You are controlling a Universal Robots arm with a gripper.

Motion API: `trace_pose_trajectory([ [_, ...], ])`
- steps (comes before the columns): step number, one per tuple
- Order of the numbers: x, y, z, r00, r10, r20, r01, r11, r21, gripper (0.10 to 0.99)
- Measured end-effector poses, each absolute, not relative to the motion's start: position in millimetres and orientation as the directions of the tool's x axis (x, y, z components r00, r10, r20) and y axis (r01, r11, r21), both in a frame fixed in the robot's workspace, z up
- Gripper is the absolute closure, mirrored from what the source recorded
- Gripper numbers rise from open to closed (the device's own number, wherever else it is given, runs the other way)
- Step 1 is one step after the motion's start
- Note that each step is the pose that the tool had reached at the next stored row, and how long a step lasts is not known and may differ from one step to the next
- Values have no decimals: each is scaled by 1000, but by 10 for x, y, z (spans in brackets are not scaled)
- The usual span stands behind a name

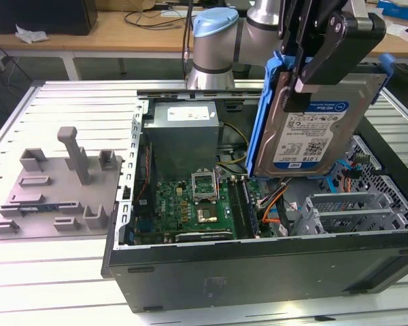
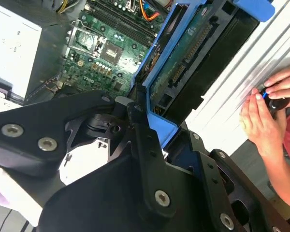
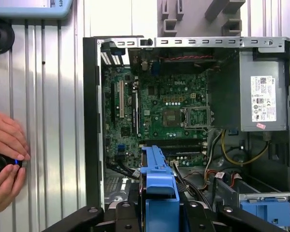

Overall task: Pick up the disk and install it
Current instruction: 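Insert the disk into the insertion slot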

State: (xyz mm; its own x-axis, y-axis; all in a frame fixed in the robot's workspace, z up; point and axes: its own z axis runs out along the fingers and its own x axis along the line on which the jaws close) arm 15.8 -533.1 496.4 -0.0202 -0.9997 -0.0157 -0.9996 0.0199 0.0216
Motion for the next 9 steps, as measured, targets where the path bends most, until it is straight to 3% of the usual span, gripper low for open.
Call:
trace_pose_trajectory([
  [9,161,-5359,4963,-24,-999,-22,-999,23,33,722],
])
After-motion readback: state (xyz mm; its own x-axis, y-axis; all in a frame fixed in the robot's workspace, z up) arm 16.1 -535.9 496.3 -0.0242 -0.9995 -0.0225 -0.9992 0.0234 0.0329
